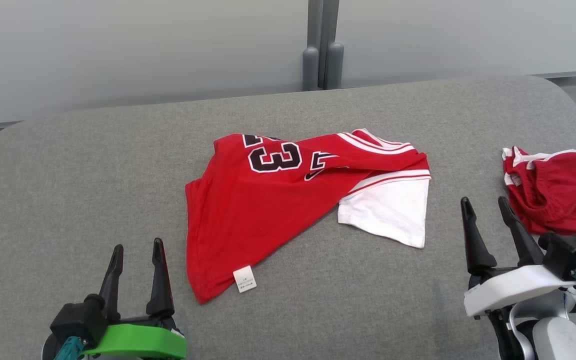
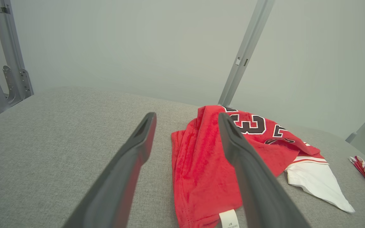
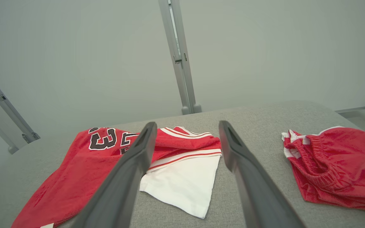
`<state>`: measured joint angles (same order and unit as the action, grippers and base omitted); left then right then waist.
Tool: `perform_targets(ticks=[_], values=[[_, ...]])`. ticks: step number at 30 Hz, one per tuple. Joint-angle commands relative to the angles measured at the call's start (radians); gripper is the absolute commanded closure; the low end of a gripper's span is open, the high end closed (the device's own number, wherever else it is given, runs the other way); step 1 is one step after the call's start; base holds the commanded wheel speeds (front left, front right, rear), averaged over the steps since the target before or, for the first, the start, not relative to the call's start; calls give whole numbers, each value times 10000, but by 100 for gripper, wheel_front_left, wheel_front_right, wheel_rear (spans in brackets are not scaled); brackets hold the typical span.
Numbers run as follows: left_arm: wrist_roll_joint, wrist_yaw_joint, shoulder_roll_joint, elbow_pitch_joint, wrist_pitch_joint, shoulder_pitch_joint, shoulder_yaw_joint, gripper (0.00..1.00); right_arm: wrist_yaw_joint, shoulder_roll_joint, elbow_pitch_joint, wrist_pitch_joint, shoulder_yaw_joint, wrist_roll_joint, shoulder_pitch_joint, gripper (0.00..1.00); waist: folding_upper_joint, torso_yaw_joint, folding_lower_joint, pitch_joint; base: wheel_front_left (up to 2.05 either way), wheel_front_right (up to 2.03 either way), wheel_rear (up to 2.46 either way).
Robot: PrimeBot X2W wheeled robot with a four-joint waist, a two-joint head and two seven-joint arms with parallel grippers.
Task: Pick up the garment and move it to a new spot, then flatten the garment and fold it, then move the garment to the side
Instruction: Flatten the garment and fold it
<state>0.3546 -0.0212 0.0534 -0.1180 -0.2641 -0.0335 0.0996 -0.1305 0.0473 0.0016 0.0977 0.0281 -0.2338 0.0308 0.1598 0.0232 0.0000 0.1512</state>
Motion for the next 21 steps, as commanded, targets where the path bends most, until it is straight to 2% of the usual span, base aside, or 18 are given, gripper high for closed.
perform_targets(ticks=[1,6,12,21], values=[[-103,33,9,43,7,83,-19,0,-3,29,276,-106,163,-248,153,0,2,21,0,27,0,0,0],[-117,37,4,72,7,149,128,0,-3,31,1570,-657,553,-812,547,0,2,162,0,205,0,0,0],[-86,-4,-2,80,7,335,319,0,-3,27,3939,-1123,1224,-1042,1510,0,2,514,0,595,0,0,0],[-59,-38,-12,75,7,617,479,0,-3,27,7227,-802,1529,-1006,3207,0,2,1178,0,1186,0,0,0]])
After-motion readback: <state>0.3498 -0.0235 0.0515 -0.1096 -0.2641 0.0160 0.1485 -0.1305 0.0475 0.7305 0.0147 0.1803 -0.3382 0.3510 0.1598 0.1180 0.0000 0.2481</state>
